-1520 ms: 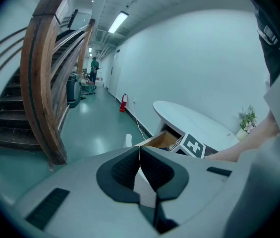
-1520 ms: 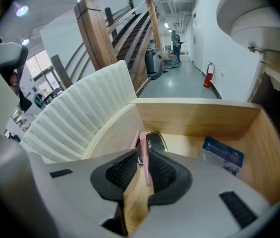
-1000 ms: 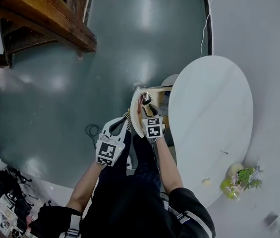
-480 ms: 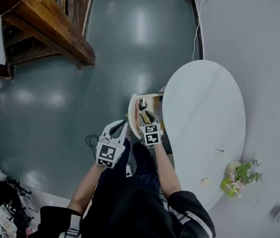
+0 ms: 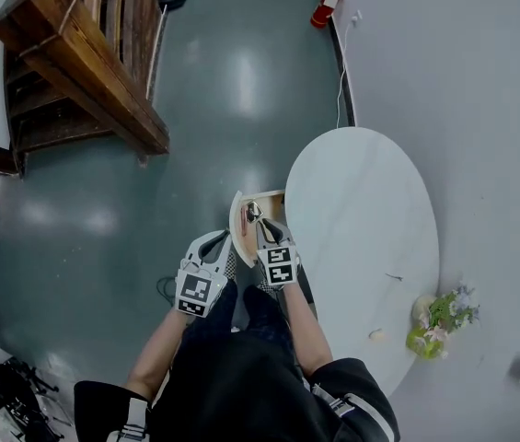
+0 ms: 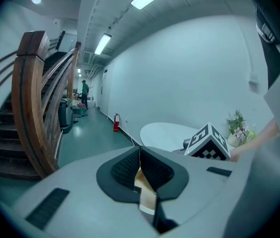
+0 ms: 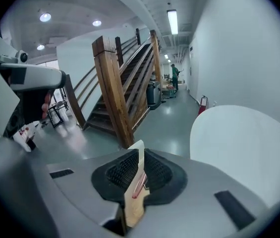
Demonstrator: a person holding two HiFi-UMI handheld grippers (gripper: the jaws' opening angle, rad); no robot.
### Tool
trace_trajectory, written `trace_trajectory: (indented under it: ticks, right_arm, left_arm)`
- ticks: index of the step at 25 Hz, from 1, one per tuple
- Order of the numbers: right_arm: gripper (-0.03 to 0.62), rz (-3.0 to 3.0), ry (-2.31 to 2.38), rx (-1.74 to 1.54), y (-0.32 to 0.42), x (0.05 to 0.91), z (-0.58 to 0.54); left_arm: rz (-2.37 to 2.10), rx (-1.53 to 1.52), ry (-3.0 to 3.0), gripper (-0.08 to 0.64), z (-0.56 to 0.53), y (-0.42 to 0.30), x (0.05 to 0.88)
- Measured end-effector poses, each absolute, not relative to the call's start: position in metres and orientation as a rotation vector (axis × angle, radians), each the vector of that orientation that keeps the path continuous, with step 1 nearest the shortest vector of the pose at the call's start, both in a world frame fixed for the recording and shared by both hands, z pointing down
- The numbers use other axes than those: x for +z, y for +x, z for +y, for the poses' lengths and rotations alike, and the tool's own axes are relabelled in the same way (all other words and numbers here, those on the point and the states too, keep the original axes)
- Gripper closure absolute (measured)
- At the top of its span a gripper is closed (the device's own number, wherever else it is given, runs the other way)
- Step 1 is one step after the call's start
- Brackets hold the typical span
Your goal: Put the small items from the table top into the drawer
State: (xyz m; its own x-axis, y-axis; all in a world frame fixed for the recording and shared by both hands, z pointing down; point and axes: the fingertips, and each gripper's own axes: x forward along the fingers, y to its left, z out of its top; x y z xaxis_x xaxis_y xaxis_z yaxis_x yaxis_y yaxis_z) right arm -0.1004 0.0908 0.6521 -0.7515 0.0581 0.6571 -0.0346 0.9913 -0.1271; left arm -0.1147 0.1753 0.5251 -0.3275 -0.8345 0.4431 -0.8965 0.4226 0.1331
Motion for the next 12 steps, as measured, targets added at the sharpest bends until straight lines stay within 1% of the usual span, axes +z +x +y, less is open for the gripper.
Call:
trace_trajectory:
  ticks: [12]
  right_arm:
    - [0.560,-2.630,0.087,0.135,-0.084,0.535,0.081]
  left_arm:
    - [-2.327,0.212,1.555,0.538,0.179,-0.108,0.455]
